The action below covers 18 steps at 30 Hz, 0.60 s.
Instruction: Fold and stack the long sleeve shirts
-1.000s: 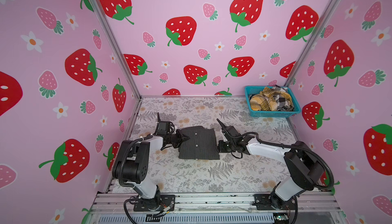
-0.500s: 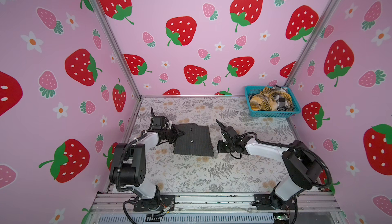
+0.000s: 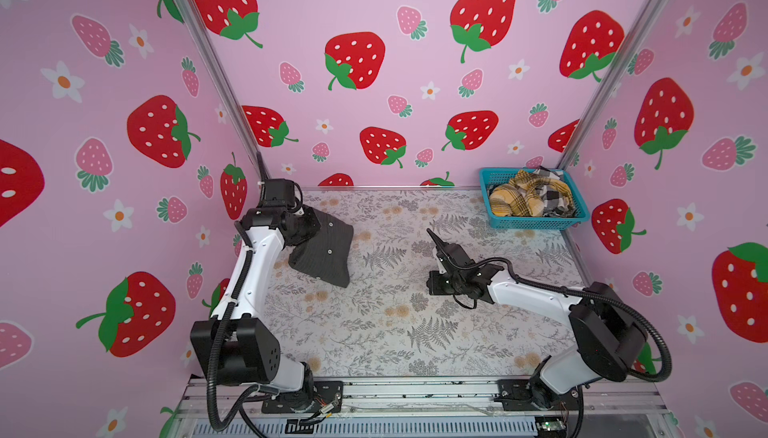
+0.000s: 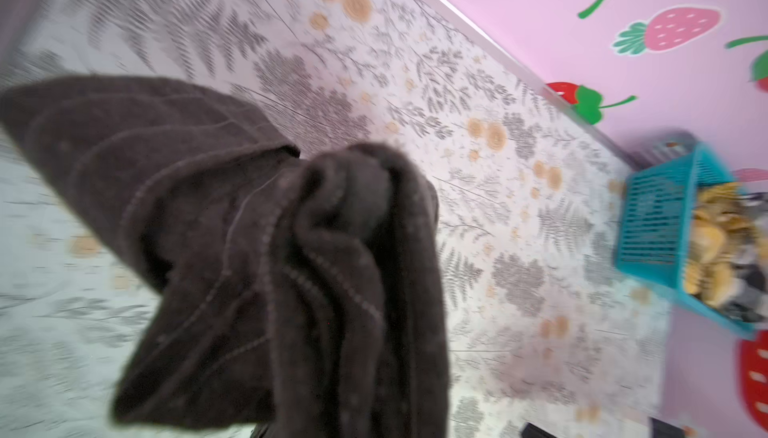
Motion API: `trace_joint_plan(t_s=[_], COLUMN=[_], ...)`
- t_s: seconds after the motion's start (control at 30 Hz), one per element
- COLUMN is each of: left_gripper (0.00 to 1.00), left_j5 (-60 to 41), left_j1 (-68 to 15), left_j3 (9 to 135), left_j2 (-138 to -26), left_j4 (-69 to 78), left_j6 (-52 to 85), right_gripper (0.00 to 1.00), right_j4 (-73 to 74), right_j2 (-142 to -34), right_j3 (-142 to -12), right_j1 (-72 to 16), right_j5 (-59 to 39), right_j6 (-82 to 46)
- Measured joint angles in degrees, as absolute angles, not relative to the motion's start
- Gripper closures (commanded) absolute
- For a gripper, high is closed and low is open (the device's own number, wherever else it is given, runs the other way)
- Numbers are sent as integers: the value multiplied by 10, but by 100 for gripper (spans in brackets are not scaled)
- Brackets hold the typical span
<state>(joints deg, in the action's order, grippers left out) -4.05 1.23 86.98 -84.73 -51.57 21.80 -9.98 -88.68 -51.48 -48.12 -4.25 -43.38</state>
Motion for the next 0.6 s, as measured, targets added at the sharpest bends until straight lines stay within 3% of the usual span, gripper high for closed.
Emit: trace_joint_plan(t_s=[0.2,0.4,0.47,0.6], left_gripper=[100,100,73,38], left_j5=[250,351,334,274], left_j1=[-137,-283,-322,-401], left_j3=[951,932,906,894], left_j2=[-918,-1084,-1121,-1163], left_j4=[-649,-691,-670,-637], left_j6=[183,250,274,317], right_gripper=[88,87,86,82], right_j4=[-100,-91,-92,-111], right_j2=[-857,-790,-768,-733], right_j3=[-504,-428,-405,-388], right_j1=[-452,-371,-346,-311], right_j5=[-43,-53,-57,-66], right_j6=[-432,-434,-434,-419])
